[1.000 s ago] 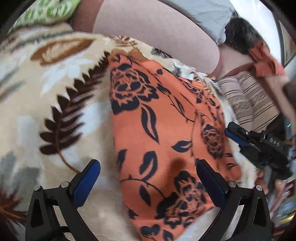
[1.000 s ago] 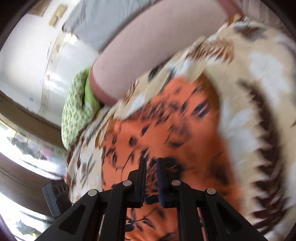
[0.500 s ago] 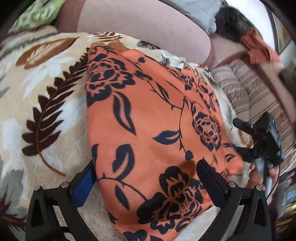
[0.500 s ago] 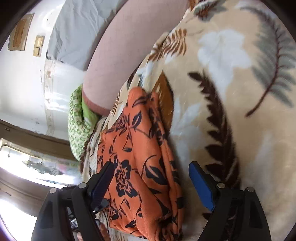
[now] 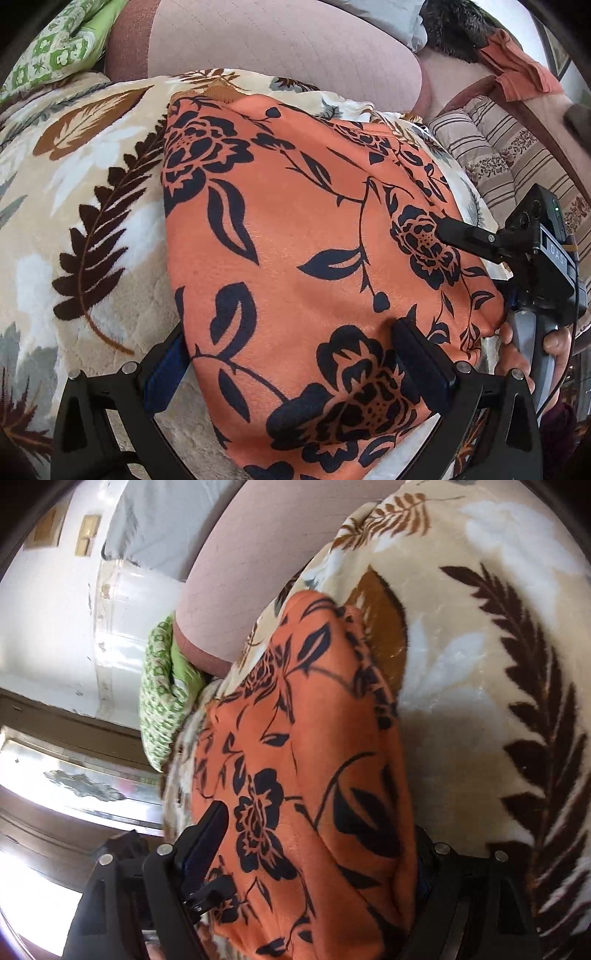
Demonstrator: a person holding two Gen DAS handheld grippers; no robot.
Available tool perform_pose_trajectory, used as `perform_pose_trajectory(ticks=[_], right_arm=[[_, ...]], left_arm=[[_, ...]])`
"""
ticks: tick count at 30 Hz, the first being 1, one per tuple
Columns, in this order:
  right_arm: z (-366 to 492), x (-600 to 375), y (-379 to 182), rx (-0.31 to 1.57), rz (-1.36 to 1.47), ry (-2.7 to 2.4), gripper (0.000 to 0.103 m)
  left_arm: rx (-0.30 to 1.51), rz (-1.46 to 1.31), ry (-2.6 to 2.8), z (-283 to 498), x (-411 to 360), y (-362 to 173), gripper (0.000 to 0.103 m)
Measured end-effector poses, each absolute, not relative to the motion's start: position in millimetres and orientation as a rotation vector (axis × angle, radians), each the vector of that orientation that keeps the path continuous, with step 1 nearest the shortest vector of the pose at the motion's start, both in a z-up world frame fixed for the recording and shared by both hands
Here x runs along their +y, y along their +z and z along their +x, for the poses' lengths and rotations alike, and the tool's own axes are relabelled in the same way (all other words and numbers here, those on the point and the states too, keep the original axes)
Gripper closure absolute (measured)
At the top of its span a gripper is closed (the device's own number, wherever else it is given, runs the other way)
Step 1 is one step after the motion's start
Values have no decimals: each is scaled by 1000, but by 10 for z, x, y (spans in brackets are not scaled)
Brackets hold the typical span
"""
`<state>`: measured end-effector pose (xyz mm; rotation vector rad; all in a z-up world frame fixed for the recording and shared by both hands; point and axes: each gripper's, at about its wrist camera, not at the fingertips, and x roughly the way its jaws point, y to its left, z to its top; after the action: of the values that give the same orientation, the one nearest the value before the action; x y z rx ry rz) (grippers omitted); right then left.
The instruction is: Fold small clothes
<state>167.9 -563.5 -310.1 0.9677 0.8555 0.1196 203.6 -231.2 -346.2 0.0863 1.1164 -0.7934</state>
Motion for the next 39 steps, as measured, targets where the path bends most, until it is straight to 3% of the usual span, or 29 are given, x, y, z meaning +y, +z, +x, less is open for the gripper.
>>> perform_pose_trajectory(ticks=[8, 17, 19, 27, 31, 32, 36, 39], right_arm=[[1654, -5541, -3063, 837, 970, 135, 41], [1701, -5518, -3150, 851, 965, 105, 44], [1696, -5484, -3124, 843, 955, 110, 48], [1697, -5282, -2851, 793, 916, 137, 58], [1688, -5159, -2667, 771, 870, 143, 60], [1685, -5145, -2642, 765, 871, 144, 60], [1671, -5098, -2553, 750, 867, 157, 61], [1701, -5091, -2642, 800, 865, 136, 61]], left_arm=[[1114, 91, -788, 2034, -2323, -3466, 0], [1090, 82, -793, 2032, -2321, -3486, 0], [1078, 82, -793, 2023, -2315, -3490, 1], [1036, 65, -803, 2013, -2230, -3399, 24], [1021, 48, -803, 2036, -2136, -3290, 45], [1017, 44, -806, 2039, -2114, -3261, 46], [1023, 49, -799, 2064, -2038, -3198, 46], [1113, -26, -743, 2218, -1913, -3334, 35]])
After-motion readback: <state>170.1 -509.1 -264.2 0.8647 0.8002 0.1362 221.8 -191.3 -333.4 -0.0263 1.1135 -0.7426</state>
